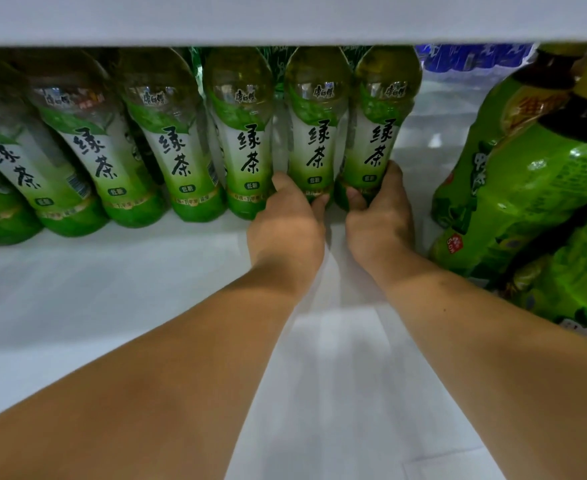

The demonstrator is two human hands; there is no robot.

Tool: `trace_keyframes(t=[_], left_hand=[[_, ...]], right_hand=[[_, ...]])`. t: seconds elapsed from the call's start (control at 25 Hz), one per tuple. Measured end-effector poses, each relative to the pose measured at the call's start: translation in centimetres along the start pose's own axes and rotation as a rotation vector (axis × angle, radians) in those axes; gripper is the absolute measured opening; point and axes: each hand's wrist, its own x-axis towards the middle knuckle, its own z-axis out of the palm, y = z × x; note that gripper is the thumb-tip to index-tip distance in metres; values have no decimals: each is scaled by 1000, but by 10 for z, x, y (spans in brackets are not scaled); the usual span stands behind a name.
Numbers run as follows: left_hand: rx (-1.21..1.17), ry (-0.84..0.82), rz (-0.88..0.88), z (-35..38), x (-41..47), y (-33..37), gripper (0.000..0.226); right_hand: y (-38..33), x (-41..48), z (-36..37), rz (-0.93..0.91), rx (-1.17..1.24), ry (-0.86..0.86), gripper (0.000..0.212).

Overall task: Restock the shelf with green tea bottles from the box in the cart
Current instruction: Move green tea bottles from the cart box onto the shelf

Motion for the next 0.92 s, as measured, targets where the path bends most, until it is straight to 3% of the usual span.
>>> trace_keyframes(t=[0.52,0.92], left_hand=[[185,69,40,-1,-9,2,41],[-13,-58,5,-20,-12,3,42]], right_hand=[[1,-1,-2,-49,20,-43,47],[-9,-4,-8,9,-93,-71,38]])
